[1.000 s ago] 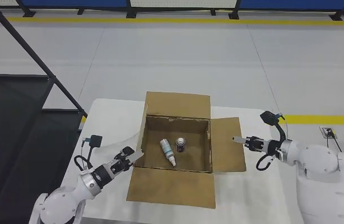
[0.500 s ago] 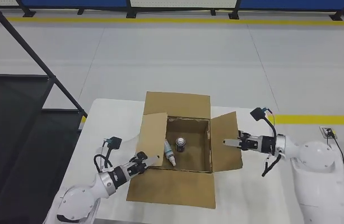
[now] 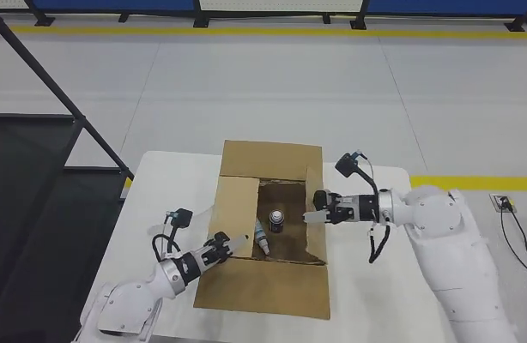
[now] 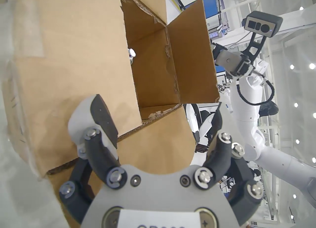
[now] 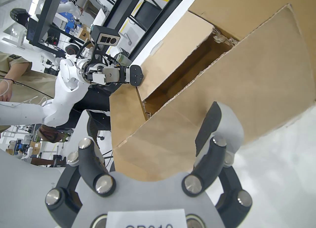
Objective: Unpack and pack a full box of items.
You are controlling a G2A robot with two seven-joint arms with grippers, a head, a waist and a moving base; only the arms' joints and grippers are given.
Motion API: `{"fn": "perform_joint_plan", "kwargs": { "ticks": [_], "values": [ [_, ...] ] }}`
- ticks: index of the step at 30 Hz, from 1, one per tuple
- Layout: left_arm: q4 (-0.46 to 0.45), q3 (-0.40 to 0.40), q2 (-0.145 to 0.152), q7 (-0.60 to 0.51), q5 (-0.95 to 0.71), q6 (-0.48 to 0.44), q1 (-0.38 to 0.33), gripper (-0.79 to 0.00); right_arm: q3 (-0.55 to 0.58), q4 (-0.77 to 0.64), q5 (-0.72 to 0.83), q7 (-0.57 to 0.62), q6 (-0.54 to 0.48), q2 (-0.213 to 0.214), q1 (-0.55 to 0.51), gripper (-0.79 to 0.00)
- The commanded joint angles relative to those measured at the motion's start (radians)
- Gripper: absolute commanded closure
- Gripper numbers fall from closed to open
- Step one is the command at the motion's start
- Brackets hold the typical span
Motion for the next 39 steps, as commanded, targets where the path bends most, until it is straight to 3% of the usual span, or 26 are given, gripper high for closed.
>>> {"fn": "perform_joint_plan", "kwargs": {
  "ticks": [1,14,26,31,35,39],
  "values": [
    [0.007,0.002,0.001,0.006,-0.003,0.002,-0.002,-0.785,-0.048,0.039,-0.002,-0.021,-0.022,-0.007,0.027,-0.785],
    [0.042,0.011,0.008,0.034,-0.028,0.022,-0.018,-0.785,-0.262,0.248,-0.092,-0.148,0.054,-0.056,0.171,-0.785],
    [0.039,0.015,0.016,0.045,-0.041,0.013,-0.023,-0.785,-0.338,0.276,-0.152,-0.19,0.096,-0.074,0.218,-0.785],
    [-0.043,-0.065,0.027,0.012,-0.138,0.003,0.017,-0.785,-0.309,0.263,-0.135,-0.204,0.068,-0.063,0.216,-0.785],
    [-0.108,-0.178,0.04,-0.039,-0.243,0.005,0.067,-0.785,-0.267,0.237,-0.114,-0.204,0.05,-0.048,0.206,-0.785],
    [-0.124,-0.311,0.058,-0.16,-0.323,0.02,0.132,-0.785,-0.231,0.201,-0.118,-0.21,0.065,-0.033,0.196,-0.785]
  ]
}}
